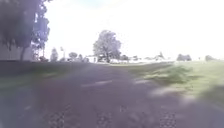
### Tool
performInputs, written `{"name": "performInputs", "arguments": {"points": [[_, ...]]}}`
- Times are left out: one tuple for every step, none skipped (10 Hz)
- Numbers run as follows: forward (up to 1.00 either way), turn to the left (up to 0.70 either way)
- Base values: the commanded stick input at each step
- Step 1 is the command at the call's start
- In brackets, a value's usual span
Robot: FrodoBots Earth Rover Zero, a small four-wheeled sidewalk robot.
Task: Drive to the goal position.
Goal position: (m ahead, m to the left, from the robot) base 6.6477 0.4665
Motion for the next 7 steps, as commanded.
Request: {"name": "performInputs", "arguments": {"points": [[0.7, 0.0], [0.7, 0.0], [0.7, 0.0], [0.7, 0.0], [0.7, 0.0], [0.7, 0.0], [0.7, 0.0]]}}
